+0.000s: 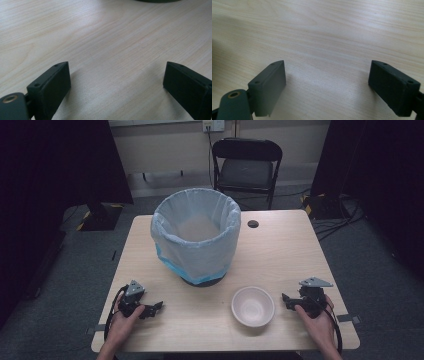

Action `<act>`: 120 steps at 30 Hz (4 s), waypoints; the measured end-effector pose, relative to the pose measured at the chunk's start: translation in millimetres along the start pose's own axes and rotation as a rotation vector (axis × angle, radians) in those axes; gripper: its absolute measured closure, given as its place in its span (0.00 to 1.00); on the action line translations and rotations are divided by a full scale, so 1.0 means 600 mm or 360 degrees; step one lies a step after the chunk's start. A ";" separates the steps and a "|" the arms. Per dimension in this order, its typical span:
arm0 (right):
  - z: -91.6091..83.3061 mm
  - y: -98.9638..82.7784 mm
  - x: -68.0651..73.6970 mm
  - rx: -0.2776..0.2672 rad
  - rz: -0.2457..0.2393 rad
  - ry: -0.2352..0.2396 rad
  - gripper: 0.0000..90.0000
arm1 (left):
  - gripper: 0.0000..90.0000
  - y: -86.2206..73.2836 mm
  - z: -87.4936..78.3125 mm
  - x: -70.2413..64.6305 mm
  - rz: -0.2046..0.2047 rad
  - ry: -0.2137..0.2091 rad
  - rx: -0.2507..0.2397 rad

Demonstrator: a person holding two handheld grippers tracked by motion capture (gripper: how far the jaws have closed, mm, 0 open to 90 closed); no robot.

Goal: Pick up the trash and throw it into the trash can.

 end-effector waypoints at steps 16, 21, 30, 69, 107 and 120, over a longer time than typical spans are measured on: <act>-0.024 0.015 -0.001 -0.0031 -0.0037 0.0087 0.25 | 0.08 0.000 0.000 0.000 0.0000 0.0010 0.0001; -0.039 0.028 0.009 -0.0023 -0.0009 0.0245 0.35 | 0.08 0.000 0.000 0.000 -0.0005 0.0018 0.0001; -0.080 0.075 0.049 -0.0077 -0.0097 0.0380 0.41 | 0.09 -0.002 -0.003 -0.003 -0.0026 0.0034 -0.0003; 0.021 0.064 0.148 0.0262 -0.0356 0.0678 0.79 | 0.09 -0.004 -0.005 -0.006 -0.0005 0.0010 0.0002; -0.100 0.181 0.116 -0.0201 -0.0217 0.0583 0.92 | 0.09 -0.004 -0.005 -0.006 -0.0005 0.0007 0.0002; -0.166 0.259 0.100 -0.0415 -0.0205 0.0581 0.92 | 0.09 -0.004 -0.005 -0.006 -0.0003 0.0009 0.0003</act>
Point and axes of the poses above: each handheld gripper's, and its own axes: z roughly forward along the jaws, y roughly out of its top, x roughly to its left, the point moved 6 cm from there along z, roughly forward along the jaws, and after that the axes turned 3 degrees about -y, right-handed, at the moved point
